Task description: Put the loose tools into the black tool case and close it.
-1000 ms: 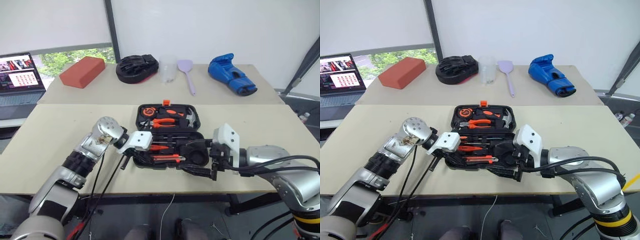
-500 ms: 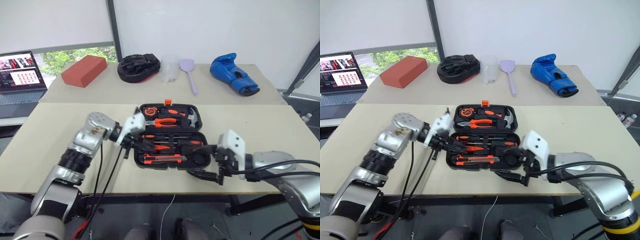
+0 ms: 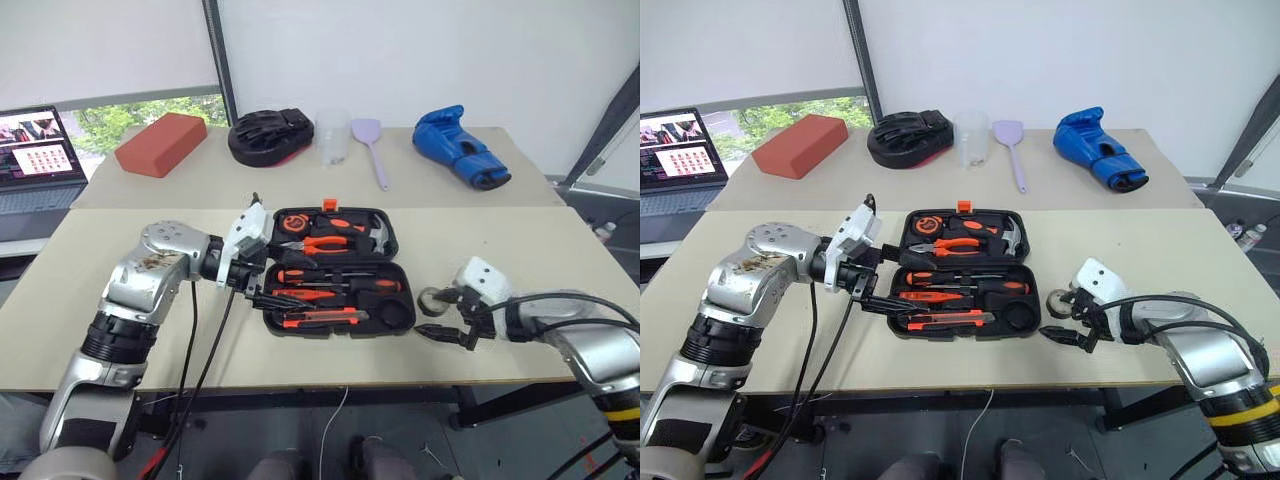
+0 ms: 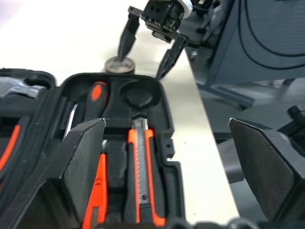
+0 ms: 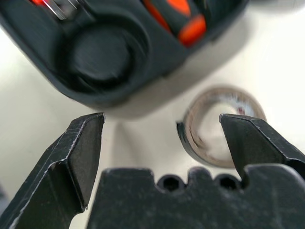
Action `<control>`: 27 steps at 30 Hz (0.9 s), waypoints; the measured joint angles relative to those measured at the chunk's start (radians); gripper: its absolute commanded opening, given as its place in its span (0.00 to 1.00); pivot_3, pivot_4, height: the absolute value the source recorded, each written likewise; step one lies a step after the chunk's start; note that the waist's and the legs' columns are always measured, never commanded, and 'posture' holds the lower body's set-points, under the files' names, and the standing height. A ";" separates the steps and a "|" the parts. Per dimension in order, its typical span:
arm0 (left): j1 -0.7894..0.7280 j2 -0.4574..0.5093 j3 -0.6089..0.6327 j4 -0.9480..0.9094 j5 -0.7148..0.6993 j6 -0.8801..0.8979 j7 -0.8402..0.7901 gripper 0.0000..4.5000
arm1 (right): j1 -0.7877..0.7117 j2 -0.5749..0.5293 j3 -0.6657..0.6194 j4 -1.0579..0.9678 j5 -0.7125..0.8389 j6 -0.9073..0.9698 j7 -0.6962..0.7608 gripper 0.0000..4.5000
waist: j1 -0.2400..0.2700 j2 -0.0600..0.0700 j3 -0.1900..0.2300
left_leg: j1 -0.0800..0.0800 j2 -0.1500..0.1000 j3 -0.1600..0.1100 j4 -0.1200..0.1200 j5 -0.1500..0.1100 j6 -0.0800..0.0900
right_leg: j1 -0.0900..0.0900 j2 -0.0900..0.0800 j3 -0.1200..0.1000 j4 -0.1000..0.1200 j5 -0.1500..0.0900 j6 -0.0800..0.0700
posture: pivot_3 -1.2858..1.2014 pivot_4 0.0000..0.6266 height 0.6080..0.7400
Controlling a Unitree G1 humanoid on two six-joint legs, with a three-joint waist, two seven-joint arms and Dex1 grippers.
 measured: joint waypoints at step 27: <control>0.055 0.045 -0.047 -0.042 0.018 -0.055 0.020 1.00 | -0.059 0.086 -0.049 -0.274 0.150 0.156 0.036 0.02 | -0.002 0.000 0.000 | 0.000 0.000 0.000 -0.001 0.000 0.000 | 0.000 0.000 0.000 0.000 0.000 0.000 | 0.52 0.24 1.00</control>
